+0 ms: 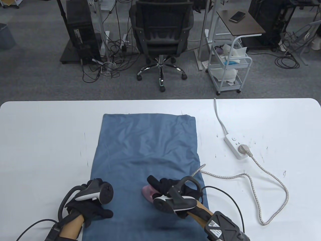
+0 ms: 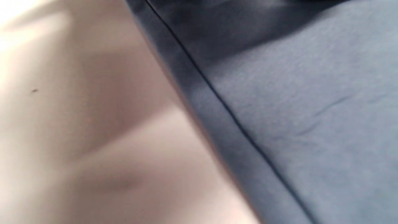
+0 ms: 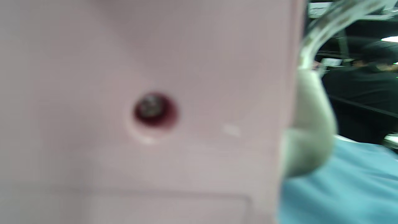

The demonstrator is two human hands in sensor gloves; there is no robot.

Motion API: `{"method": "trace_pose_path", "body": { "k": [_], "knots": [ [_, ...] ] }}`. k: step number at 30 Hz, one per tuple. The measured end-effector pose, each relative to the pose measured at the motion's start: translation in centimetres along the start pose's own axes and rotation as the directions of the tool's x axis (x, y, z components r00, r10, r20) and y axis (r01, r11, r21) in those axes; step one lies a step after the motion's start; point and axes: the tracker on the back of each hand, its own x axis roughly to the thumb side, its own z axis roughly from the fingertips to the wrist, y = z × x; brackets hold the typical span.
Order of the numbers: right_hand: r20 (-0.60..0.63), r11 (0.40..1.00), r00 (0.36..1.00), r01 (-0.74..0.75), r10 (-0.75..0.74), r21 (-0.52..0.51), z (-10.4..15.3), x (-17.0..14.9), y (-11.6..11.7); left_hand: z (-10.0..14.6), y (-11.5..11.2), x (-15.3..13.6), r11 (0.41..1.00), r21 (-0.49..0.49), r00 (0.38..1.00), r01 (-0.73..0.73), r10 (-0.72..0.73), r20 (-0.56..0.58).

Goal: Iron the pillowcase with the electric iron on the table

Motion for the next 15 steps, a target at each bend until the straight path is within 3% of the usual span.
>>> {"method": "trace_pose_path", "body": {
  "k": [4,8,15],
  "knots": [
    [-0.231,0.998,0.973,0.01,0.004,0.059,1.0,-5.5,1.6,0.0,-0.1,0.0,1.0,0.002,1.0,-0.014,0.014,0.004],
    [-0.339,0.997,0.941,0.012,0.012,0.07,1.9,-7.7,2.1,0.1,-0.1,0.0,1.0,0.002,1.0,-0.013,0.013,-0.002],
    [-0.132,0.999,0.99,0.045,-0.041,0.027,1.8,-3.8,0.7,0.2,0.0,0.1,1.0,-0.001,1.0,-0.019,0.019,-0.009]
  ]
}}
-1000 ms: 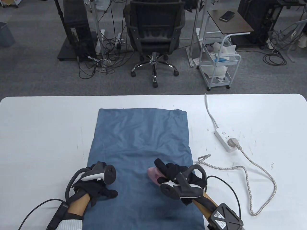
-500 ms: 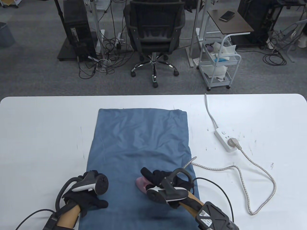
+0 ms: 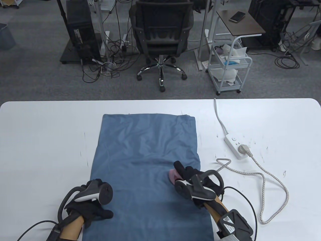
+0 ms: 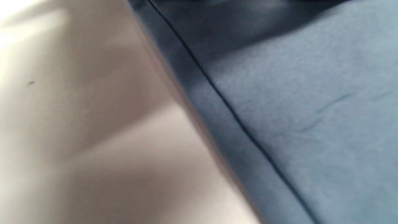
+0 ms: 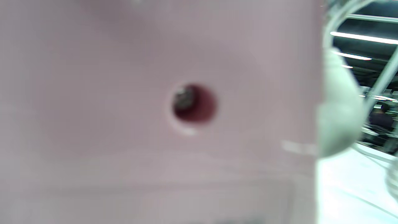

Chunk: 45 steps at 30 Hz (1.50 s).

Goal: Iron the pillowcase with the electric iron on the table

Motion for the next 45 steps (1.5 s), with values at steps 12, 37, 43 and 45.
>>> {"method": "trace_pose_path", "body": {
  "k": [12,37,43,45],
  "knots": [
    [-0.286,0.995,0.955,-0.063,0.082,0.074,0.3,-6.2,1.7,0.1,-0.1,0.0,1.0,0.0,1.0,-0.003,0.003,-0.003],
    [0.055,0.999,0.997,-0.046,0.046,-0.007,-0.9,2.1,0.0,0.1,-0.1,-0.1,1.0,0.0,1.0,-0.012,0.012,0.006],
    [-0.243,0.991,0.962,-0.106,0.124,0.086,-0.3,-5.4,1.5,0.2,-0.1,-0.1,1.0,-0.003,1.0,-0.01,0.01,0.005],
    [-0.285,0.988,0.949,-0.112,0.139,0.109,0.0,-6.8,1.5,0.2,-0.1,-0.2,1.0,-0.004,1.0,-0.015,0.015,0.009]
  ]
}}
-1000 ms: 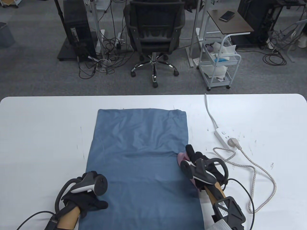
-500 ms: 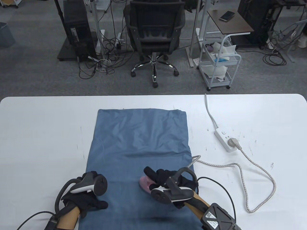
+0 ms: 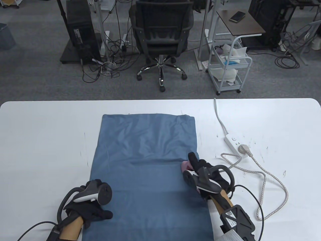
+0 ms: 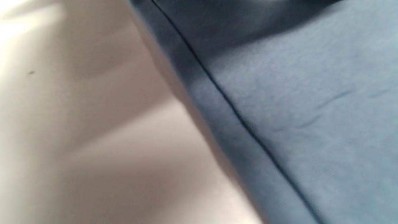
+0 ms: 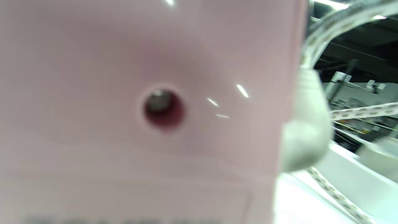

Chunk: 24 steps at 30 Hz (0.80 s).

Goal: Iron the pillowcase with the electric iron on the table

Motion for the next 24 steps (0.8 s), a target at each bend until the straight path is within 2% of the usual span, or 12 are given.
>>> {"method": "trace_pose_path", "body": {
  "k": [2,4,6,8,10,12,16,20,24],
  "knots": [
    [0.014,1.0,1.0,-0.01,0.01,-0.001,-0.2,-0.5,-1.0,0.1,0.1,-0.2,1.0,0.004,1.0,-0.007,0.007,0.009],
    [0.058,0.998,0.998,-0.008,0.011,-0.055,-0.2,-0.2,-3.3,0.2,0.3,-0.7,0.997,0.032,0.996,-0.077,0.075,0.055],
    [0.112,0.993,0.993,-0.03,0.043,-0.111,-0.5,0.5,-6.7,0.5,0.6,-1.5,0.984,0.085,0.986,-0.156,0.15,0.065],
    [0.158,0.984,0.987,-0.007,0.036,-0.177,-0.6,2.0,-9.9,1.0,0.7,-1.9,0.979,0.125,0.986,-0.162,0.156,0.057],
    [0.226,0.97,0.972,-0.003,0.059,-0.243,-0.7,4.6,-12.7,1.1,0.5,-2.1,0.984,0.114,0.99,-0.136,0.131,0.051],
    [0.295,0.96,0.952,0.01,0.076,-0.281,-0.5,7.3,-13.9,0.8,0.2,-2.1,0.99,0.08,0.993,-0.119,0.117,0.031],
    [0.487,0.955,0.871,0.085,0.067,-0.284,0.4,13.8,-13.2,0.2,-0.2,-2.0,0.999,0.021,0.999,-0.036,0.037,-0.036],
    [0.647,0.981,0.762,0.101,0.03,-0.165,1.2,19.8,-10.4,0.2,-0.2,-2.0,0.998,0.032,0.998,-0.055,0.056,-0.032],
    [0.701,0.982,0.713,0.122,0.014,-0.143,1.2,22.2,-8.3,0.2,-0.3,-2.0,0.997,0.033,0.997,-0.067,0.068,-0.026]
  ]
}}
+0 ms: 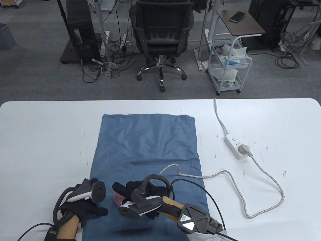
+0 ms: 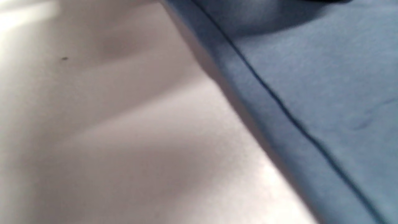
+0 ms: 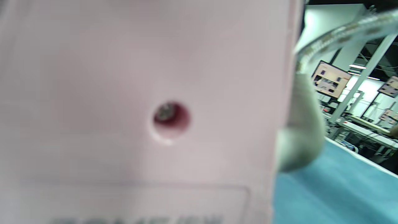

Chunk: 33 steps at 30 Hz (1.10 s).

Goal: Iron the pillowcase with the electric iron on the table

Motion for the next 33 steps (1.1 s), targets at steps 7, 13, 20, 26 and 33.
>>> {"method": "trace_pose_path", "body": {
  "k": [7,13,20,26,33],
  "knots": [
    [-0.19,1.0,0.982,0.017,-0.02,-0.017,-1.1,-4.0,2.5,0.0,0.0,0.1,1.0,-0.011,1.0,-0.004,0.004,-0.003],
    [-0.47,0.995,0.882,0.03,0.017,0.091,-1.5,-9.3,4.2,0.0,0.0,0.1,1.0,-0.018,1.0,-0.001,0.001,-0.004],
    [-0.281,0.998,0.959,-0.013,0.03,0.062,-0.8,-6.5,2.7,0.0,0.0,0.0,1.0,-0.021,1.0,-0.006,0.006,-0.002],
    [-0.088,1.0,0.996,0.025,-0.024,0.006,-0.2,-1.7,1.1,0.0,-0.1,0.0,1.0,-0.02,1.0,-0.008,0.008,-0.003],
    [-0.294,0.999,0.955,-0.025,0.032,0.026,-1.8,-5.6,3.2,0.0,-0.1,0.0,1.0,-0.02,1.0,-0.013,0.013,-0.002]
  ]
}}
